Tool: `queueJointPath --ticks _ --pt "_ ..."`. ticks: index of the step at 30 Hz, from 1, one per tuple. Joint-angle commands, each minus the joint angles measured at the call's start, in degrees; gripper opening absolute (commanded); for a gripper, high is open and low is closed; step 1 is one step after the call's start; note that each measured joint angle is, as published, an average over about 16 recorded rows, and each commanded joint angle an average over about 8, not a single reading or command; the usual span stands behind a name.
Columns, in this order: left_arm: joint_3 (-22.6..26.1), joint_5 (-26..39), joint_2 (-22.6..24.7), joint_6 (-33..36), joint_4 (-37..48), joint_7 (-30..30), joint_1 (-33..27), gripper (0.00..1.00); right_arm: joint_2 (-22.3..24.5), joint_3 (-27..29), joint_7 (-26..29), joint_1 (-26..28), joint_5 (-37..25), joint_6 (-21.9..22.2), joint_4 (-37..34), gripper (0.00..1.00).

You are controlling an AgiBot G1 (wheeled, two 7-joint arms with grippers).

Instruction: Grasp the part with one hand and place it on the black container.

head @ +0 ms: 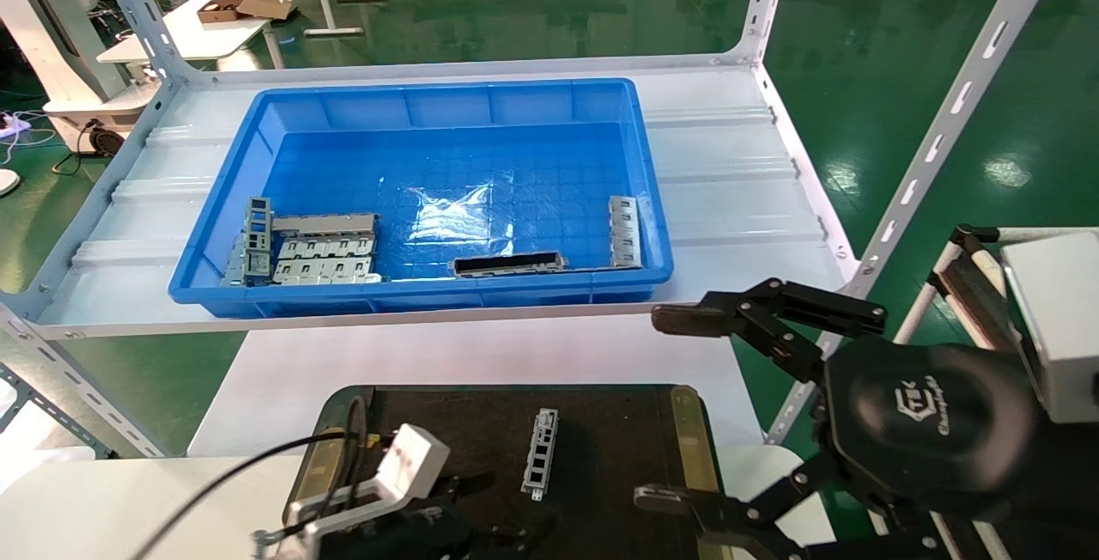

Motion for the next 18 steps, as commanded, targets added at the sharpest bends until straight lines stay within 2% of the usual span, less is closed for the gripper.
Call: queueJointPath --ticks 1,9,18 --pt "-1.8 -2.18 -1.42 4.36 -0.04 3.72 0.07 1.0 0.0 -0.01 0.0 0.0 0.0 0.0 0.0 1.0" --pt "-9.3 -13.1 -6.05 18.47 1.35 17.87 2.94 1.0 0.01 -0.03 -0.02 0.01 0.02 0.01 0.0 1.0" --pt "-13.17 -18.9 -10.29 26.74 2.08 23.25 3.6 1.0 0.02 -0.06 -0.03 0.01 0.04 0.03 0.0 1.0"
